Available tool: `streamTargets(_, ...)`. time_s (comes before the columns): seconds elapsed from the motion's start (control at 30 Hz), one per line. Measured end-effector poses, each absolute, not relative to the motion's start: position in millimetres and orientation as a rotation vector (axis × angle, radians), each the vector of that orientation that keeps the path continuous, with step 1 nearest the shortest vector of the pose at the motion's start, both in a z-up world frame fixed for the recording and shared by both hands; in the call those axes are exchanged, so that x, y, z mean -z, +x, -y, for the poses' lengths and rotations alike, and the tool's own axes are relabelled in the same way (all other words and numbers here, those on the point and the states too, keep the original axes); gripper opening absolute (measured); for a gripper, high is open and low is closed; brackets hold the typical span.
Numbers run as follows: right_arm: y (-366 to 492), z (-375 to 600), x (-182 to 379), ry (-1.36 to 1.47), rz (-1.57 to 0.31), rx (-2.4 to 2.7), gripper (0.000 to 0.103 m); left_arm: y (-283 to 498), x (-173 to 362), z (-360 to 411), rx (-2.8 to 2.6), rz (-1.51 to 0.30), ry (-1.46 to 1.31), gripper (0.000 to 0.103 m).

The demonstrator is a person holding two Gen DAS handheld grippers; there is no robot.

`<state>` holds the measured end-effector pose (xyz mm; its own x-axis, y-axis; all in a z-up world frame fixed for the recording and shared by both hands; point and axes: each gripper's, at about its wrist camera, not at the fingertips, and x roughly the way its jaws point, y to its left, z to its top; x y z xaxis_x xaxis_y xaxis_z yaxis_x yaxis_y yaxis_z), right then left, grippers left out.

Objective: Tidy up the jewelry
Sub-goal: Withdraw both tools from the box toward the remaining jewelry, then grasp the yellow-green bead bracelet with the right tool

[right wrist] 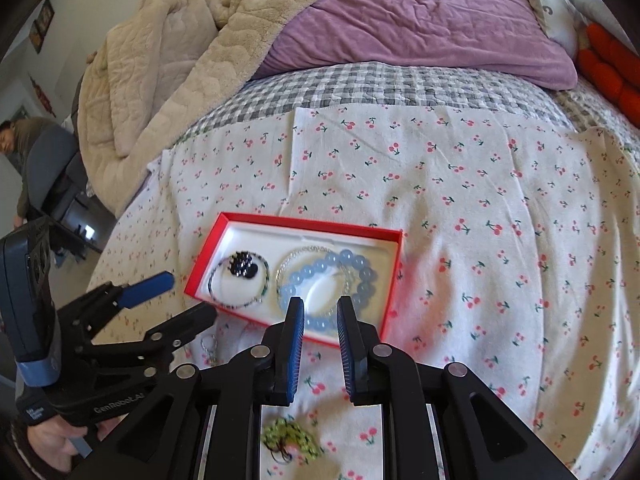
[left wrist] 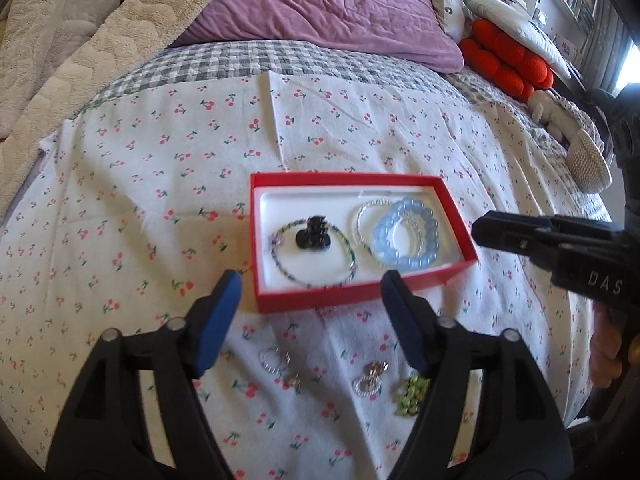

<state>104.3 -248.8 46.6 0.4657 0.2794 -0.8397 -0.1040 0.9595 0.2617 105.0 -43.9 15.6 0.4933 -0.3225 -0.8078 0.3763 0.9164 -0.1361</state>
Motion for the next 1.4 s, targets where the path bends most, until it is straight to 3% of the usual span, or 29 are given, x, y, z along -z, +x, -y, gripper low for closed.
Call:
streamTargets(0.07,98.4,247.3,-47.7,0.164,-1.065,-0.246,0.021,100.7,-15.8,40.9,0.426,-0.974,0.071,0.081)
streamTargets(0.17,89.8,243.3,-46.4,0.129,-1.078,-0.261,0.032,93.9,-15.7,32.7,0.418,-0.986,0.087,0.084)
streamTargets(0.23,82.1,240.9,-46.3,0.100,-1.073,-0.261,0.072,90.0,-15.4,26.3,0.412,-0.991,0.092,0.085)
streamTargets(0.27,78.1,239.5,-47.6,0.086,-1.057,-0.258,0.076,87.6,-14.6,22.1,0.410,-0.994,0.092,0.085)
streamTargets(0.8,25.9,232.3,-18.1,-0.124,-1.066,-0.279,0.077,51.9,22.6,-15.8,0.376,-1.075,0.182,0.086)
streamTargets(1.2,-0.5,220.2,24.5,-0.211,-1.102,-0.377,0.077,37.0,48.0,1.0,0.424,-1.064,0.217,0.086)
streamTargets(1.33,-2.9,216.2,32.6,-0.234,-1.095,-0.404,0.075,33.9,50.5,12.7,0.443,-1.044,0.254,0.086)
streamTargets(1.4,-2.8,214.5,32.9,-0.239,-1.084,-0.417,0.068,34.0,49.8,18.1,0.460,-1.037,0.257,0.086)
